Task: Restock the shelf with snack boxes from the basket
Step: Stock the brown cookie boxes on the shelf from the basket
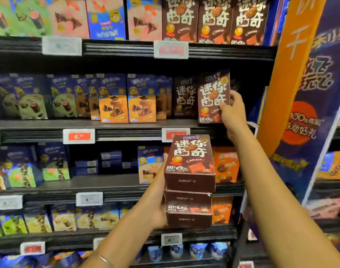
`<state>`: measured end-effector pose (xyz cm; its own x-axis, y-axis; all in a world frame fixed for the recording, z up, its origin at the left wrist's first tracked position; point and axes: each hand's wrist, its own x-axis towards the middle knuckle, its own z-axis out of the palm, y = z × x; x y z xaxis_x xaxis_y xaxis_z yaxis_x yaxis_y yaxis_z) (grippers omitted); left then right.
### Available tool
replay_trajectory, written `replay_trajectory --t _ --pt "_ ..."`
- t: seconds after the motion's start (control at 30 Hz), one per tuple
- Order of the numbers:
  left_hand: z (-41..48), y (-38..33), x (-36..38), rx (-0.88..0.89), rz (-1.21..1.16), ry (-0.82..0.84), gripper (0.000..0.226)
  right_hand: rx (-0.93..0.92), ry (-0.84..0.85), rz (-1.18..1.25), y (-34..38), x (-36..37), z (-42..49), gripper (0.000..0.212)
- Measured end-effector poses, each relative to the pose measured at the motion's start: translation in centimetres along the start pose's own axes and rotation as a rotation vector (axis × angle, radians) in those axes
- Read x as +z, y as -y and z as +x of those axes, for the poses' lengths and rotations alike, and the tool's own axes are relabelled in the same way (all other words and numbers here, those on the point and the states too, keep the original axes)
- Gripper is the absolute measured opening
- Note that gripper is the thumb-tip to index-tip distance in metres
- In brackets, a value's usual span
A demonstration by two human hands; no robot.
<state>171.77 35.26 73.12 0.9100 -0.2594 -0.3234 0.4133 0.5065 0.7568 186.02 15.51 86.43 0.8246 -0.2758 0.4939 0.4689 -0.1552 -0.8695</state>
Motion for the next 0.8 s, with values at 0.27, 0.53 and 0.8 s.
replay_trajectory --t 0.27,0.53,0.8 --pt "0.3 -0.3 3.0 -0.006 0.027 -0.053 0.063 0.024 -0.068 -0.382 -2.4 -0.9 3.2 0.036" --pt "0.6 -1.3 3.2 0.023 0.04 -0.04 0.052 0.094 -0.086 -0.598 -2.7 -0.2 5.5 0.04" --pt "0.2 -2.3 2.2 0.029 0.005 -0.059 0.053 0.145 -0.085 -0.696 -3.3 1.4 7.5 0.04"
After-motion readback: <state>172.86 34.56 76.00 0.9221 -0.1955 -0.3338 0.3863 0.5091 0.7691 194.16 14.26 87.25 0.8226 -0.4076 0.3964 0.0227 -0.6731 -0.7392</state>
